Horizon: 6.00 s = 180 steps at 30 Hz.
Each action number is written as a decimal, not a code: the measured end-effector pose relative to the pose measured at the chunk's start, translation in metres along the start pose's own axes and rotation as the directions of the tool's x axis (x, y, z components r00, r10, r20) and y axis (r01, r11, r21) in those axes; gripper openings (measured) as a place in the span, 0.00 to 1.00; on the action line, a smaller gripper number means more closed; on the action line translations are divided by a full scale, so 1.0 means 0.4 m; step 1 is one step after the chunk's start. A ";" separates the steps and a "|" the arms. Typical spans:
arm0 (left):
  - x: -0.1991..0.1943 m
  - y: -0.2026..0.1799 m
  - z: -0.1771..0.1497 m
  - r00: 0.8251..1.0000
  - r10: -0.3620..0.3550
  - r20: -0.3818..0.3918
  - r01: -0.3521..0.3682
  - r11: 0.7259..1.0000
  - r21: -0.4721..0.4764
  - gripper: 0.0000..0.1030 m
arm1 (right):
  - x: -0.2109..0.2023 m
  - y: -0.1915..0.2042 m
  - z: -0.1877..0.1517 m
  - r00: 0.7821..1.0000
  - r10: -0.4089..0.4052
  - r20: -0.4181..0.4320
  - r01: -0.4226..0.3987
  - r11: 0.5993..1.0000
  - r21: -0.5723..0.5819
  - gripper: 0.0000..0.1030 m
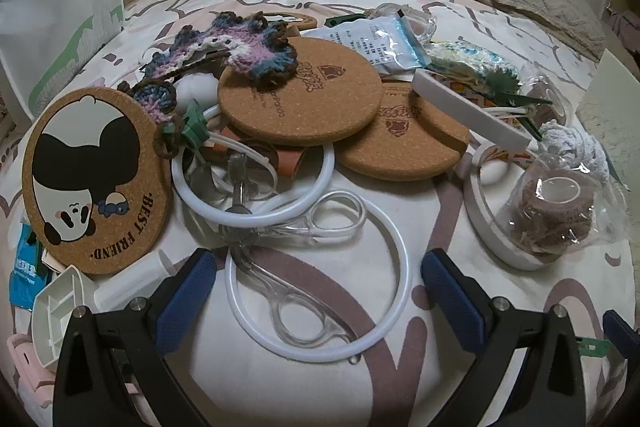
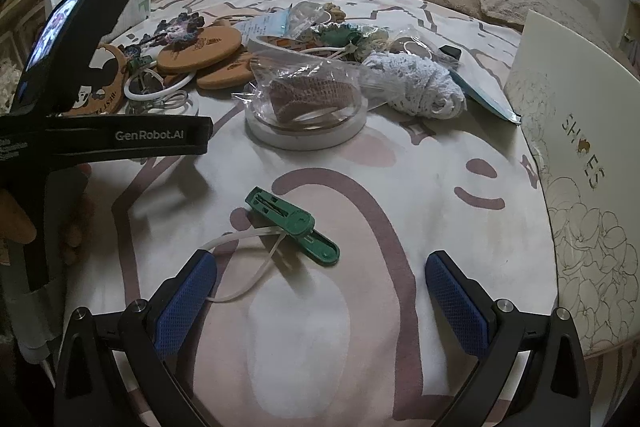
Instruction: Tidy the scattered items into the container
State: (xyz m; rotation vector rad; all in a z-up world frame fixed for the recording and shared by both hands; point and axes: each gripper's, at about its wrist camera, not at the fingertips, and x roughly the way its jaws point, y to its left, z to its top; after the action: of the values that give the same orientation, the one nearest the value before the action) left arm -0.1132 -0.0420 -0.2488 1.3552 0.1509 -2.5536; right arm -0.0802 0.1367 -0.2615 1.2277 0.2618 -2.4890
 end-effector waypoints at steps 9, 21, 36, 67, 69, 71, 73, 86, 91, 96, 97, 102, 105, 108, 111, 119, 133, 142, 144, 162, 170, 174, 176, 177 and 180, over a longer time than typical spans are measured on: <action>-0.022 -0.016 -0.014 0.999 -0.044 0.029 0.043 0.998 0.035 0.82 | -0.023 0.010 -0.014 0.997 0.047 0.062 -0.045 0.999 -0.028 0.79; -0.057 -0.017 -0.048 0.996 -0.079 0.029 0.077 0.994 0.078 0.82 | -0.048 0.031 -0.036 0.990 0.101 0.099 -0.093 0.992 -0.080 0.40; -0.148 -0.036 -0.138 0.984 -0.177 -0.010 0.177 0.980 0.088 0.82 | -0.098 -0.028 -0.087 0.982 0.171 0.079 -0.171 0.985 -0.006 0.08; -0.184 -0.111 -0.246 0.988 -0.157 0.001 0.154 0.973 0.173 1.00 | -0.180 -0.108 -0.069 0.973 0.144 0.181 -0.150 0.989 0.019 1.00; -0.184 -0.113 -0.249 0.988 -0.151 0.009 0.148 0.974 0.174 1.00 | -0.169 -0.107 -0.066 0.975 0.148 0.166 -0.154 0.988 0.022 1.00; -0.183 -0.116 -0.250 0.989 -0.147 0.014 0.142 0.974 0.177 1.00 | -0.154 -0.111 -0.062 0.973 0.174 0.152 -0.181 0.983 0.037 1.00; -0.184 -0.115 -0.250 0.989 -0.147 0.015 0.142 0.974 0.175 1.00 | -0.145 -0.117 -0.059 0.969 0.200 0.147 -0.210 0.976 0.052 0.99; -0.192 -0.104 -0.258 0.991 -0.132 0.004 0.129 0.976 0.174 1.00 | -0.124 -0.147 -0.045 0.988 0.104 0.114 -0.118 0.985 0.123 0.76; -0.193 -0.102 -0.258 0.990 -0.138 0.000 0.136 0.976 0.171 1.00 | -0.098 -0.115 -0.062 0.992 0.118 0.055 -0.121 0.990 0.067 0.76; -0.193 -0.100 -0.259 0.990 -0.141 -0.008 0.140 0.974 0.178 1.00 | -0.105 -0.090 -0.079 0.992 0.123 0.039 -0.124 0.992 0.020 0.76; -0.193 -0.099 -0.259 0.990 -0.143 -0.009 0.142 0.974 0.176 1.00 | -0.107 -0.090 -0.080 0.991 0.125 0.038 -0.126 0.992 0.018 0.76; -0.192 -0.096 -0.258 0.989 -0.147 -0.009 0.146 0.972 0.182 1.00 | -0.121 -0.113 -0.071 0.985 0.161 0.063 -0.165 0.984 0.068 0.76; -0.189 -0.097 -0.256 0.989 -0.147 -0.003 0.145 0.971 0.190 1.00 | -0.133 -0.126 -0.065 0.982 0.171 0.083 -0.178 0.980 0.087 0.76; -0.179 -0.095 -0.247 0.989 -0.148 0.022 0.141 0.971 0.193 1.00 | -0.141 -0.129 -0.060 0.978 0.186 0.095 -0.195 0.977 0.092 0.76; -0.169 -0.093 -0.236 0.988 -0.148 0.040 0.139 0.973 0.182 1.00 | -0.142 -0.118 -0.057 0.974 0.203 0.104 -0.212 0.974 0.080 0.76; -0.174 -0.079 -0.217 0.986 -0.163 -0.022 0.164 0.966 0.200 0.94 | -0.134 -0.074 -0.065 0.978 0.187 0.098 -0.186 0.982 -0.017 0.76; -0.190 -0.046 -0.202 0.987 -0.157 -0.032 0.160 0.974 0.161 0.82 | -0.116 -0.029 -0.071 0.984 0.168 0.066 -0.169 0.986 0.007 0.76; -0.192 -0.003 -0.175 0.989 -0.143 -0.024 0.145 0.984 0.100 0.82 | -0.083 0.010 -0.060 0.993 0.088 0.076 -0.092 0.994 0.054 0.69; -0.191 0.007 -0.170 0.989 -0.146 -0.023 0.147 0.985 0.087 0.82 | -0.076 0.012 -0.056 0.994 0.075 0.079 -0.080 0.995 0.061 0.69; -0.192 0.007 -0.170 0.988 -0.151 -0.022 0.152 0.985 0.080 0.82 | -0.074 0.007 -0.046 0.990 0.075 0.118 -0.084 0.994 0.072 0.42; -0.197 0.003 -0.168 0.987 -0.157 -0.019 0.158 0.984 0.082 0.82 | -0.091 0.002 -0.044 0.989 0.084 0.124 -0.094 0.993 0.075 0.42; -0.207 0.004 -0.166 0.987 -0.160 -0.002 0.160 0.984 0.074 0.82 | -0.107 0.000 -0.038 0.987 0.085 0.137 -0.096 0.993 0.074 0.42; -0.215 0.005 -0.161 0.987 -0.162 0.012 0.161 0.984 0.073 0.82 | -0.121 -0.002 -0.032 0.985 0.082 0.151 -0.094 0.993 0.071 0.42; -0.222 0.005 -0.157 0.986 -0.163 0.022 0.161 0.984 0.075 0.82 | -0.131 -0.003 -0.028 0.984 0.079 0.162 -0.091 0.994 0.067 0.42; -0.237 0.005 -0.150 0.984 -0.171 0.039 0.168 0.983 0.077 0.82 | -0.159 -0.007 -0.016 0.978 0.077 0.191 -0.090 0.994 0.063 0.42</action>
State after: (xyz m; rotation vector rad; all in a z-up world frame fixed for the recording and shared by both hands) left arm -0.0134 -0.0158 -0.2042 1.3627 0.1730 -2.7539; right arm -0.0409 0.1560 -0.2150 0.9971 0.0719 -2.5385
